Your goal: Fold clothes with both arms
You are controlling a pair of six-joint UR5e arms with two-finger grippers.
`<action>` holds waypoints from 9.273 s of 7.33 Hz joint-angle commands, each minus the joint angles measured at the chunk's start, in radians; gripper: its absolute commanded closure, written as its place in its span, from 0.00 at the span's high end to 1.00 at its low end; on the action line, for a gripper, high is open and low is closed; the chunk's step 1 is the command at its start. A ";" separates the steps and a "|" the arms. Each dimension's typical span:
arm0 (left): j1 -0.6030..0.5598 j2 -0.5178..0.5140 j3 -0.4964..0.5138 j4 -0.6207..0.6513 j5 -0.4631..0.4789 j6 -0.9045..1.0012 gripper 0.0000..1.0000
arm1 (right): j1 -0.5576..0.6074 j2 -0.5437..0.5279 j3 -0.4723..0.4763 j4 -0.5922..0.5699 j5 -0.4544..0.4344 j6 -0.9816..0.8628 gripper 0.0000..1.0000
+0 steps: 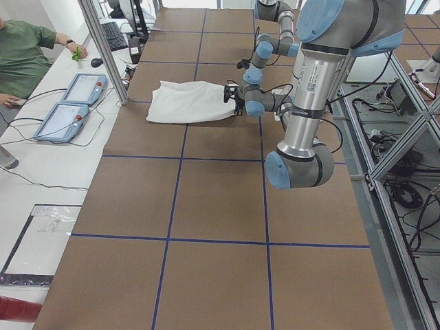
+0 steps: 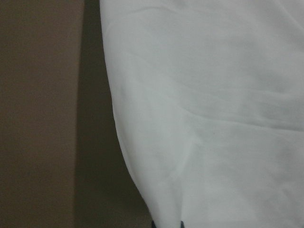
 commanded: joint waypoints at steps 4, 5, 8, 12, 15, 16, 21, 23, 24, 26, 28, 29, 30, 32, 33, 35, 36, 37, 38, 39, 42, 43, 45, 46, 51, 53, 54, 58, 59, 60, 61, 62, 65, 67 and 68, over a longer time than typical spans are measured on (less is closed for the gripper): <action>-0.002 0.001 0.000 0.000 0.000 0.000 0.00 | 0.001 -0.001 0.002 0.008 -0.001 0.077 0.00; 0.000 0.001 -0.002 0.000 0.000 0.000 0.00 | 0.001 -0.001 0.009 0.008 -0.001 0.072 0.00; 0.000 0.001 -0.003 0.000 0.000 0.000 0.00 | 0.001 -0.001 0.009 0.007 -0.002 0.067 0.00; -0.002 -0.001 -0.023 0.006 -0.005 0.002 0.00 | 0.021 -0.004 0.043 -0.002 0.001 0.063 0.00; 0.002 -0.004 -0.234 0.221 -0.014 0.005 0.00 | 0.019 -0.004 0.317 -0.277 0.004 0.061 0.00; 0.003 -0.009 -0.353 0.338 -0.053 0.003 0.00 | 0.006 -0.002 0.430 -0.386 0.007 0.061 0.00; -0.084 -0.048 -0.356 0.514 -0.083 0.113 0.00 | 0.060 0.177 0.351 -0.497 -0.011 -0.057 0.00; -0.194 -0.100 -0.252 0.514 -0.086 0.178 0.00 | 0.163 0.215 0.231 -0.391 -0.007 -0.158 0.00; -0.242 -0.142 -0.183 0.508 -0.087 0.205 0.00 | 0.218 0.235 0.168 -0.342 -0.007 -0.214 0.00; -0.306 -0.202 -0.044 0.448 -0.084 0.242 0.00 | 0.300 0.319 -0.008 -0.280 0.004 -0.277 0.00; -0.342 -0.255 0.201 0.242 -0.084 0.259 0.00 | 0.322 0.392 -0.221 -0.124 0.004 -0.287 0.00; -0.377 -0.284 0.280 0.194 -0.084 0.322 0.00 | 0.325 0.425 -0.295 -0.083 0.004 -0.304 0.00; -0.397 -0.291 0.328 0.167 -0.084 0.357 0.00 | 0.328 0.444 -0.332 -0.065 0.004 -0.307 0.00; -0.399 -0.300 0.427 0.070 -0.084 0.360 0.11 | 0.340 0.447 -0.383 -0.062 0.005 -0.369 0.00; -0.399 -0.309 0.460 0.028 -0.084 0.394 0.99 | 0.352 0.449 -0.398 -0.062 0.007 -0.465 0.73; -0.454 -0.308 0.454 0.023 -0.115 0.504 1.00 | 0.397 0.455 -0.396 -0.064 0.098 -0.523 1.00; -0.513 -0.294 0.452 0.020 -0.217 0.625 1.00 | 0.397 0.459 -0.397 -0.062 0.100 -0.531 1.00; -0.526 -0.268 0.452 0.020 -0.241 0.684 1.00 | 0.392 0.460 -0.402 -0.062 0.101 -0.520 1.00; -0.525 -0.259 0.457 0.000 -0.242 0.690 1.00 | 0.378 0.460 -0.420 -0.062 0.096 -0.506 1.00; -0.526 -0.250 0.457 -0.030 -0.244 0.690 1.00 | 0.354 0.460 -0.432 -0.062 0.093 -0.479 1.00; -0.526 -0.230 0.457 -0.074 -0.245 0.689 1.00 | 0.265 0.435 -0.422 -0.076 0.096 -0.326 0.95; -0.528 -0.230 0.457 -0.074 -0.244 0.687 1.00 | 0.247 0.411 -0.417 -0.084 0.097 -0.304 0.94; -0.526 -0.230 0.454 -0.074 -0.244 0.680 1.00 | 0.221 0.380 -0.405 -0.084 0.097 -0.298 0.94; -0.526 -0.230 0.454 -0.074 -0.244 0.680 1.00 | 0.208 0.380 -0.391 -0.091 0.096 -0.279 0.94; -0.526 -0.228 0.454 -0.074 -0.244 0.676 1.00 | 0.193 0.354 -0.380 -0.091 0.087 -0.265 0.95; -0.528 -0.228 0.454 -0.074 -0.242 0.676 1.00 | 0.190 0.351 -0.377 -0.082 0.062 -0.217 0.01; -0.528 -0.228 0.454 -0.074 -0.244 0.676 1.00 | 0.181 0.345 -0.363 -0.082 0.044 -0.210 0.00; -0.528 -0.226 0.452 -0.074 -0.244 0.672 1.00 | 0.168 0.089 -0.071 -0.090 0.041 -0.239 0.00; -0.528 -0.225 0.448 -0.074 -0.244 0.667 1.00 | 0.173 0.082 -0.070 -0.090 0.039 -0.271 0.00; -0.528 -0.225 0.448 -0.074 -0.244 0.667 1.00 | 0.179 0.079 -0.070 -0.090 0.038 -0.297 0.00; -0.528 -0.225 0.448 -0.074 -0.244 0.667 1.00 | 0.182 0.059 -0.067 -0.088 0.029 -0.299 0.00; -0.528 -0.219 0.439 -0.072 -0.244 0.667 1.00 | 0.187 0.049 -0.066 -0.085 0.016 -0.317 0.00; -0.525 -0.220 0.416 -0.060 -0.244 0.632 1.00 | 0.220 0.051 -0.026 -0.090 0.019 -0.485 1.00; -0.471 -0.223 0.394 -0.058 -0.244 0.557 1.00 | 0.351 0.061 0.017 -0.087 0.162 -0.685 1.00; -0.425 -0.223 0.380 -0.058 -0.241 0.533 1.00 | 0.422 0.062 0.017 -0.081 0.232 -0.797 1.00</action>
